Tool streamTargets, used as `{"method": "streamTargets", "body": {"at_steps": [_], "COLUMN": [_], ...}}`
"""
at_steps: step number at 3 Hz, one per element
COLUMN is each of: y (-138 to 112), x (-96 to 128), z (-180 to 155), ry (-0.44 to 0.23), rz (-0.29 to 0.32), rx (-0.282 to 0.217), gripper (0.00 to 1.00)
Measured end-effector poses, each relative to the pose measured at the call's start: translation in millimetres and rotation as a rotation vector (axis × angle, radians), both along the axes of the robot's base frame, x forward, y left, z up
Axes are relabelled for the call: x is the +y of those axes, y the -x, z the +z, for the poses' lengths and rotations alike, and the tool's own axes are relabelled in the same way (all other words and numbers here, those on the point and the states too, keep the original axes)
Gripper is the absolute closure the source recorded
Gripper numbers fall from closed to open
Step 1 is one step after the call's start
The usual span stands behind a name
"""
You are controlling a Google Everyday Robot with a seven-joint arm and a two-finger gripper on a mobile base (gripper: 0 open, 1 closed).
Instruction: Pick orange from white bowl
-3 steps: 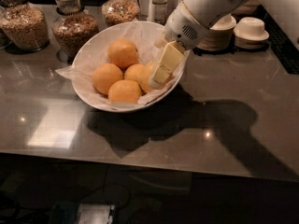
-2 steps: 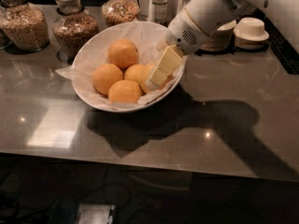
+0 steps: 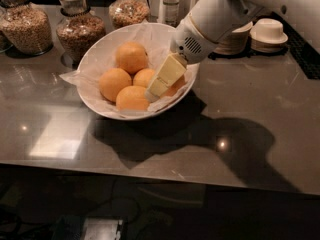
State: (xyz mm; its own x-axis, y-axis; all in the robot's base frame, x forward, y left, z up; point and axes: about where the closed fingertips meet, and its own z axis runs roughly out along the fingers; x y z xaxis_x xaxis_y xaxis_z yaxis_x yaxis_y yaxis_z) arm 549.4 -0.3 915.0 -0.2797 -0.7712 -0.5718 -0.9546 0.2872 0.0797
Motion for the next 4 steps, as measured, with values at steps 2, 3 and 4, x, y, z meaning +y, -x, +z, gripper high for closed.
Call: {"method": "streamTargets", "body": {"at_steps": [2, 3, 4], "y": [1.3, 1.3, 1.3], "x": [-0.2, -0.2, -0.2], "z": [-1.5, -1.5, -1.5], "ry": [0.006, 0.006, 0.006], "rz": [-0.014, -0.014, -0.014], "rx": [0.009, 0.009, 0.009], "gripper": [0.16, 0.15, 0.11]}}
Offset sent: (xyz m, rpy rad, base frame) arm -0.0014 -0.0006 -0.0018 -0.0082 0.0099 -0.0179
